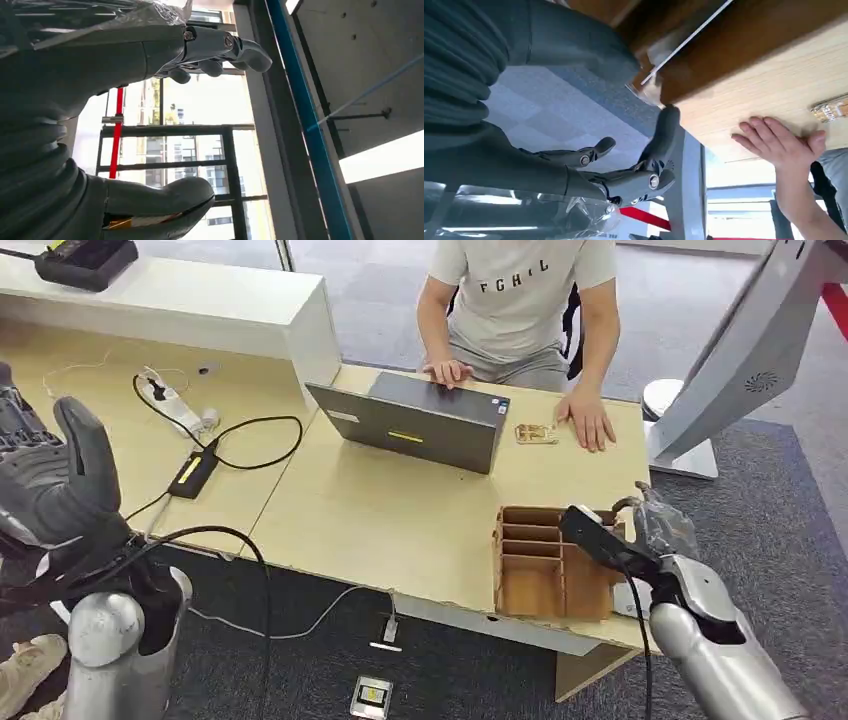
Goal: Pass the card to the sensor for recognition and then transmit it.
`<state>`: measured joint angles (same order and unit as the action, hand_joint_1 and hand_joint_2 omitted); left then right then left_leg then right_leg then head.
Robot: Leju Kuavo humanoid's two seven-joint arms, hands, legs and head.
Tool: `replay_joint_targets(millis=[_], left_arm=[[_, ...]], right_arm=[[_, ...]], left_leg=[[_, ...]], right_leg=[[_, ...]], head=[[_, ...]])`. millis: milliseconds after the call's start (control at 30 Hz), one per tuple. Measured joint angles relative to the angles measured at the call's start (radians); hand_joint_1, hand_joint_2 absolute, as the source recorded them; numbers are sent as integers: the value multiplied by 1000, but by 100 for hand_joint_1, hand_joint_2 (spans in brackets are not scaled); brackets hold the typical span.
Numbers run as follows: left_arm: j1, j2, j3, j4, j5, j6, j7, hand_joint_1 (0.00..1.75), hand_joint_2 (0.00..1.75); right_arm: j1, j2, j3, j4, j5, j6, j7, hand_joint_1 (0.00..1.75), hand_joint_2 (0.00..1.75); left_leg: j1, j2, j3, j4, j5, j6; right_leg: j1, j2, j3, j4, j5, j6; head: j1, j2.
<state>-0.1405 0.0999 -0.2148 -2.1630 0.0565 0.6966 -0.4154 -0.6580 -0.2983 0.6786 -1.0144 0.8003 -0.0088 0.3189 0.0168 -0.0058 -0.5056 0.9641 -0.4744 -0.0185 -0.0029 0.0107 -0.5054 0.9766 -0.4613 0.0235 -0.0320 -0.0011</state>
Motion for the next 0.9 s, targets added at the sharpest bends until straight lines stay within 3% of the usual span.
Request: replay_joint_targets(millis=[200,233,267,300,333,367,900], left_arm=[[-7,0,-2,0,-2,0,7,0,175],[-10,0,-2,0,-1,0,7,0,175],[-13,0,-3,0,0,0,7,0,175],[-15,0,-3,1,0,0,7,0,175],[-17,0,-4,1,1,0,7,0,175],[-18,0,-5,1,3,0,6,0,175],[-24,0,-14,14,5,0,6,0,175]], right_arm=[[14,-15,-11,-22,-3,0,3,157,175],[18,-16,-12,-26,-5,0,3,141,175],[22,-17,-15,-30,-10,1,3,93,175],[24,-17,-16,-33,-12,2,3,93,175],[26,-17,-18,-36,-14,2,3,26,175],[29,-17,-18,-40,-15,2,3,0,175],[41,-21,-59,-73,0,-31,18,0,175]], left_leg=[[0,0,0,0,0,0],[0,0,0,0,0,0],[0,0,0,0,0,0],[0,0,0,0,0,0],[0,0,0,0,0,0],[0,0,0,0,0,0],[0,1,0,0,0,0]], right_leg=[[0,0,0,0,0,0],[0,0,0,0,0,0],[0,0,0,0,0,0],[0,0,0,0,0,0],[0,0,0,0,0,0],[0,0,0,0,0,0],[0,0,0,0,0,0]], head=[[0,0],[0,0],[0,0],[0,0],[0,0],[0,0],[0,0]])
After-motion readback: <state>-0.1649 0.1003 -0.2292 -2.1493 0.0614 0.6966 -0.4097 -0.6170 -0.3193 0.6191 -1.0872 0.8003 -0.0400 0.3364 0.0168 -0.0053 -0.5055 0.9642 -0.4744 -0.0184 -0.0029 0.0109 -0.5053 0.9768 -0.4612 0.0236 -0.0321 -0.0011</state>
